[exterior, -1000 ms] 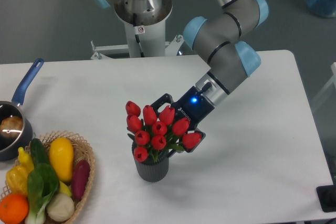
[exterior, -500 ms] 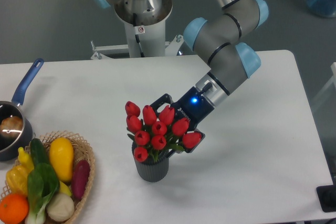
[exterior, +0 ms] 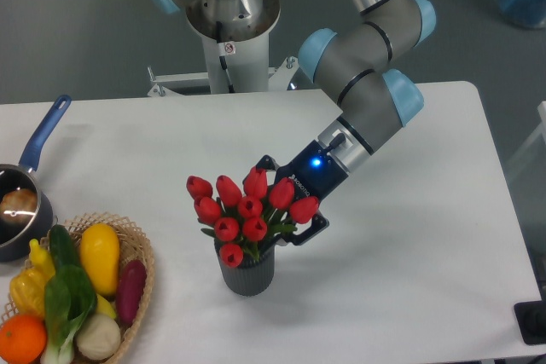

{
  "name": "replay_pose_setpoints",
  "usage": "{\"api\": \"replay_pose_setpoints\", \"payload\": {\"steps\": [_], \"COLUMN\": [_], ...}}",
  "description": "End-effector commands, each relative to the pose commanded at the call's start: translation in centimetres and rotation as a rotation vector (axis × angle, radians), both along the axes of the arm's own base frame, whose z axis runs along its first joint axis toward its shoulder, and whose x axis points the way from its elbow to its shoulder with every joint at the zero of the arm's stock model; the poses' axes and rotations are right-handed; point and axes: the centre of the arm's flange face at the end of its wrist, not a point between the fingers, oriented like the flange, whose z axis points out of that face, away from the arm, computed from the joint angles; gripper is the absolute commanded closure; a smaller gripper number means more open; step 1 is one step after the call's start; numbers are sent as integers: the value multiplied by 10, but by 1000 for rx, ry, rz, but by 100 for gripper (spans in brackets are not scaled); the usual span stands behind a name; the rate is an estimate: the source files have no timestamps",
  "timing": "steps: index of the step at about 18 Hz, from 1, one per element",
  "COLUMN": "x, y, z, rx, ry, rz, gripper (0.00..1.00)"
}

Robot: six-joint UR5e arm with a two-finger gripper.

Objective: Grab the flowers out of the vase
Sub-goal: 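Close the gripper on the tulip stems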

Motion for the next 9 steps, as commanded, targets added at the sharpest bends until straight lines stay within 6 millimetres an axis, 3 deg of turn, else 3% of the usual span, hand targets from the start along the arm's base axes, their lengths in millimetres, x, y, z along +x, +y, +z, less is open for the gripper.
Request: {"api": "replay_pose_setpoints", "payload": {"steps": [9], "x": [0], "y": [-2], "z": [-2], "rx": [-1], "ry": [-3], "rz": [2], "gripper": [41]}}
